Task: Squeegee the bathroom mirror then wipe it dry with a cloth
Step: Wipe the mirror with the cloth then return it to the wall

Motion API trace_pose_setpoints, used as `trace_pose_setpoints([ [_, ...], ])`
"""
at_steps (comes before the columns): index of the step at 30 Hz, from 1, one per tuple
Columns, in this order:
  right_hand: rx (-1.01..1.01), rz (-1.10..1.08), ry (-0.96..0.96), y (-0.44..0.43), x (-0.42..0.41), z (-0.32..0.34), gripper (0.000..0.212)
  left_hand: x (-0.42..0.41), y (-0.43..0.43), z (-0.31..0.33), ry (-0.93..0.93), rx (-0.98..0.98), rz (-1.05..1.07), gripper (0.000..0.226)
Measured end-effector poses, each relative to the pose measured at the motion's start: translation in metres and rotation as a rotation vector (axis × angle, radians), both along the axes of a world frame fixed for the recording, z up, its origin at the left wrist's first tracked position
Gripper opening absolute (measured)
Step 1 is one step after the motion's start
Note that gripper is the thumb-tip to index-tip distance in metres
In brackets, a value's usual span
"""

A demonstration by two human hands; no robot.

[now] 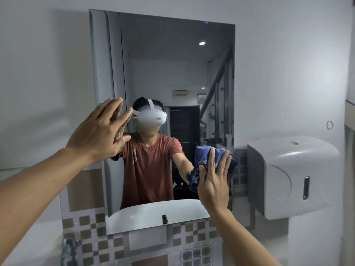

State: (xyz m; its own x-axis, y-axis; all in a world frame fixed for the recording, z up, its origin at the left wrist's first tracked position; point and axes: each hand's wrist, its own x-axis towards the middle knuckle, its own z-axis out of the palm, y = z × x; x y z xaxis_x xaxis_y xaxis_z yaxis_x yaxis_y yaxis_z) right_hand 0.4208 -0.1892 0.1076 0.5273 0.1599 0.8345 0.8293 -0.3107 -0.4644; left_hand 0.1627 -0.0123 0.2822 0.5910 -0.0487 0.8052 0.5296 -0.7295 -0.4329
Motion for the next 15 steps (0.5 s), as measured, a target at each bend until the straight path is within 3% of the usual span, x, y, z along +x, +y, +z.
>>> trace_pose_setpoints([
  [15,-0.194,0.012,-0.353,0.070,-0.086,0.007,0.058,-0.008,0.001,0.009,0.019,0.010,0.009,0.071],
])
